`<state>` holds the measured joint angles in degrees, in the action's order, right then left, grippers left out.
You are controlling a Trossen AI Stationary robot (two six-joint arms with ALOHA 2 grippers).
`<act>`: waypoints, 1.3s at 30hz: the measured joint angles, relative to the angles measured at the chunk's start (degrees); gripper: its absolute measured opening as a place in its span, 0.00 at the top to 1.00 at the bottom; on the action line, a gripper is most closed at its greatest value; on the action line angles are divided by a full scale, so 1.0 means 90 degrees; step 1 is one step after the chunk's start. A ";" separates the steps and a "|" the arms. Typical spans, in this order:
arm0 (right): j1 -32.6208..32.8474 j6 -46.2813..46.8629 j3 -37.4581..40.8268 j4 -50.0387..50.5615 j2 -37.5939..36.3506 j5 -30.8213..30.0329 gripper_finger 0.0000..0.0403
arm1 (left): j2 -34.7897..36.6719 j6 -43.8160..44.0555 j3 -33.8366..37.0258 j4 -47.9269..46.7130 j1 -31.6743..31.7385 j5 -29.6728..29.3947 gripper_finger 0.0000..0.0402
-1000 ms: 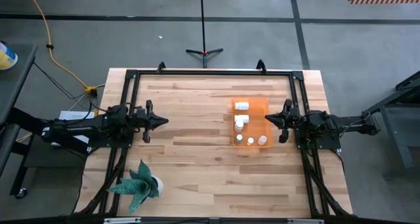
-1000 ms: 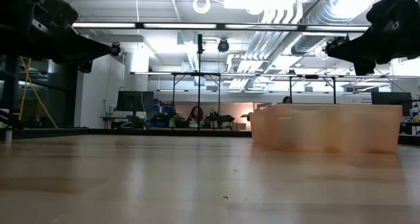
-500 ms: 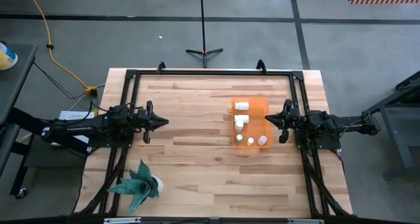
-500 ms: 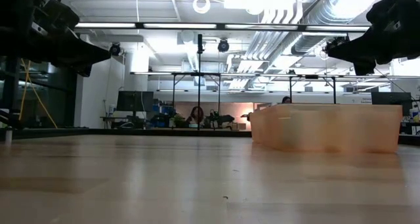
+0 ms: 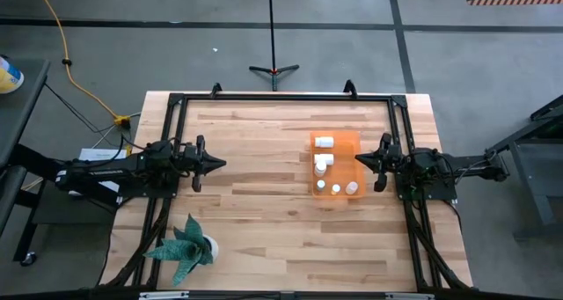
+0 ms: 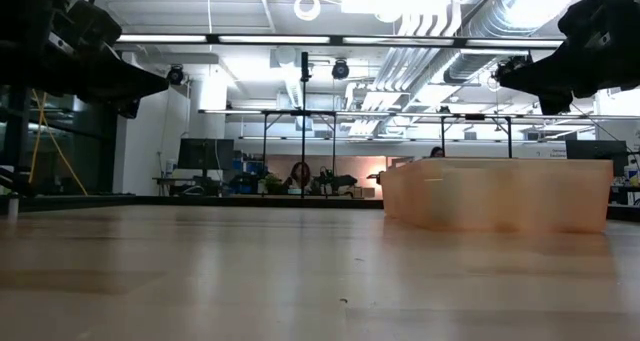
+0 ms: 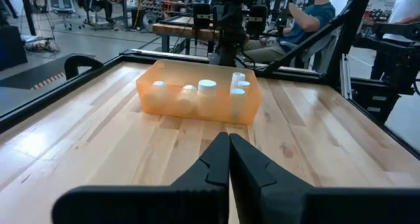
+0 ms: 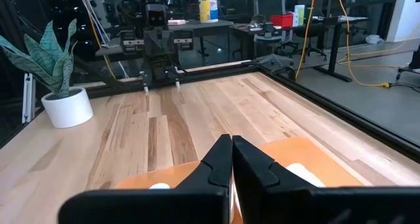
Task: Pick and place pill bottles into a basket
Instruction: Return to Home Position
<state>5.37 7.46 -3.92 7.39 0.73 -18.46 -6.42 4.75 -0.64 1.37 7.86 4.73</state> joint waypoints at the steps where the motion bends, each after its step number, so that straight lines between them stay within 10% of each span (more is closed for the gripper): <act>1: 0.0000 0.0000 0.0000 0.0001 0.0000 0.0000 0.99 | 0.0000 0.0000 0.0000 -0.0001 0.0000 -0.0001 0.88; 39: -0.0002 0.0000 0.0000 0.0006 0.0000 0.0000 0.99 | 0.0000 0.0003 0.0007 -0.0015 0.0000 -0.0051 0.84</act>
<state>5.35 7.46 -3.92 7.44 0.73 -18.46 -6.42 4.78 -0.58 1.23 7.86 4.27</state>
